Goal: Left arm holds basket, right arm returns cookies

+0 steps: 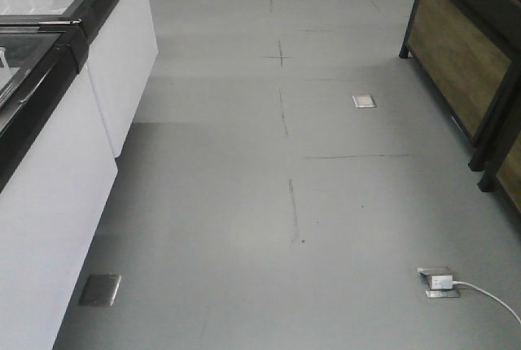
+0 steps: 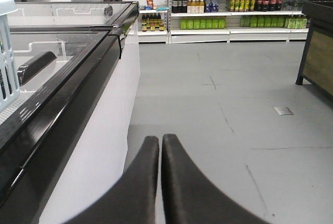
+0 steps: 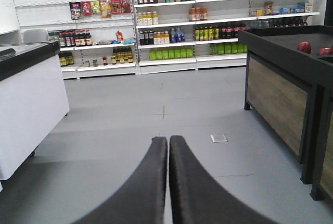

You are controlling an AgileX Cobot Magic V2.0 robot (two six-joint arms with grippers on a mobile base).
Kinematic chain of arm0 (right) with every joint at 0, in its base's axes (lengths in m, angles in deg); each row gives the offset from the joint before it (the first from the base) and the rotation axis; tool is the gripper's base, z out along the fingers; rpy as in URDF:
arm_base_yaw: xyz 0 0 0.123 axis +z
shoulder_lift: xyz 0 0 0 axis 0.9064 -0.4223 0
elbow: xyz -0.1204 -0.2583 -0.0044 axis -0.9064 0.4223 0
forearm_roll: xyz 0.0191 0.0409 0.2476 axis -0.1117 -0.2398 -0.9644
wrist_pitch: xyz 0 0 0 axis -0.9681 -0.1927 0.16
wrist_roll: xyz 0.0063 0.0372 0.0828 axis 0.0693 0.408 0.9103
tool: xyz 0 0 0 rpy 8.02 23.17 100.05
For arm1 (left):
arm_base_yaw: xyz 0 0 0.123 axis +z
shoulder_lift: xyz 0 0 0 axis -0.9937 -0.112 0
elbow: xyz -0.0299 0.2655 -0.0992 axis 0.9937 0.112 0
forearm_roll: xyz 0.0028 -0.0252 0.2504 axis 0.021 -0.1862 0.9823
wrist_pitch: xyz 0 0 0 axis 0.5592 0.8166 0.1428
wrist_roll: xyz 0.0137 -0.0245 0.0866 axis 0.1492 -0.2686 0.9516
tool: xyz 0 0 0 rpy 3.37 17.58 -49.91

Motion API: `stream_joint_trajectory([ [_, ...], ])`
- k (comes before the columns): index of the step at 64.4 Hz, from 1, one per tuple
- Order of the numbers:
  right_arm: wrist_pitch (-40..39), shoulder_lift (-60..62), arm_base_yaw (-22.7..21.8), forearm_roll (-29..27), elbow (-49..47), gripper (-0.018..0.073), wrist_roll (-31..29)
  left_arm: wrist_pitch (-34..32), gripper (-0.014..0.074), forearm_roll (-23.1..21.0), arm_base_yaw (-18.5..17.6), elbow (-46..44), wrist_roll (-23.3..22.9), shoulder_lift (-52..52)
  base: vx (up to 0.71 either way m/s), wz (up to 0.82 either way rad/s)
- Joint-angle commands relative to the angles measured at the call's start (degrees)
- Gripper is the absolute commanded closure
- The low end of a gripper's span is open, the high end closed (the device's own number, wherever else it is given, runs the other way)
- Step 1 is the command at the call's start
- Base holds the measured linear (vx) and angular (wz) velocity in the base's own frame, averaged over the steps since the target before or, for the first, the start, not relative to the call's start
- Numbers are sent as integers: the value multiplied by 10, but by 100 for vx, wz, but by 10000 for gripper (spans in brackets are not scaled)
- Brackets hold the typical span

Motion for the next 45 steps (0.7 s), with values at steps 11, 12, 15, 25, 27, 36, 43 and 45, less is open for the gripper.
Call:
stream_joint_trajectory([
  [11,-44,6,-4,2,0,568,1,-41,603,0,0,4,1,9,0,0],
  [12,-44,6,-4,2,0,568,1,-41,603,0,0,4,1,9,0,0],
  [15,-44,6,-4,2,0,568,1,-41,603,0,0,4,1,9,0,0],
  [25,-44,6,-4,2,0,568,1,-42,603,0,0,4,1,9,0,0],
  [27,-44,6,-4,2,0,568,1,-48,603,0,0,4,3,9,0,0],
  [36,-44,6,-4,2,0,568,1,-114,603,-2,0,4,10,9,0,0],
  [43,-44,6,-4,2,0,568,1,-159,603,-1,0,-7,9,9,0,0],
  [45,-44,6,-4,2,0,568,1,-167,603,-2,0,-15,9,8,0,0],
])
